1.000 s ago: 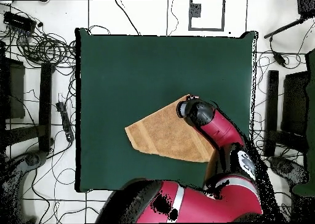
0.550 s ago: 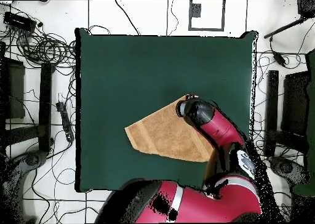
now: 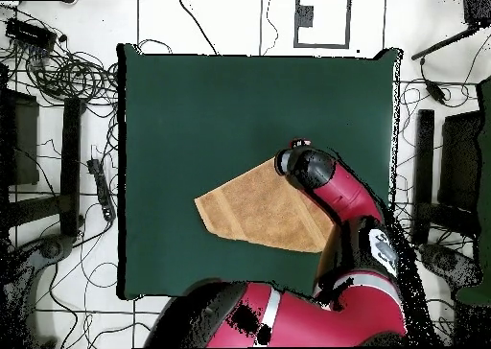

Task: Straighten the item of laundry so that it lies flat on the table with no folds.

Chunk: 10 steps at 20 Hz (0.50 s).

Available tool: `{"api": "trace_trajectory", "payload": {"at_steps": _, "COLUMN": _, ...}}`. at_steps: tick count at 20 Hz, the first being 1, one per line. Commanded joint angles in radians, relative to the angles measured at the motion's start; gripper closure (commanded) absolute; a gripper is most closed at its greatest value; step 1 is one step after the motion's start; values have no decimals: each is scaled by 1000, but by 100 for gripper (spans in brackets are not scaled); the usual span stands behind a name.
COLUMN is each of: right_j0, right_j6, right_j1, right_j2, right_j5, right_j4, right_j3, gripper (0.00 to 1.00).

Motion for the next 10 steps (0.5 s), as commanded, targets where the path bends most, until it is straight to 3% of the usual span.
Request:
{"api": "trace_trajectory", "payload": {"at_steps": 1, "right_j0": 58, "right_j6": 138, "right_j1": -25, "right_j2": 43, "right_j5": 154, "right_j4": 17, "right_j3": -52, "gripper": 0}}
{"api": "trace_trajectory", "payload": {"at_steps": 5, "right_j0": 58, "right_j6": 140, "right_j1": -24, "right_j2": 45, "right_j5": 157, "right_j4": 19, "right_j3": -55, "gripper": 0}}
{"api": "trace_trajectory", "payload": {"at_steps": 10, "right_j0": 33, "right_j6": 152, "right_j1": 3, "right_j2": 115, "right_j5": 101, "right_j4": 54, "right_j3": -35, "gripper": 0}}
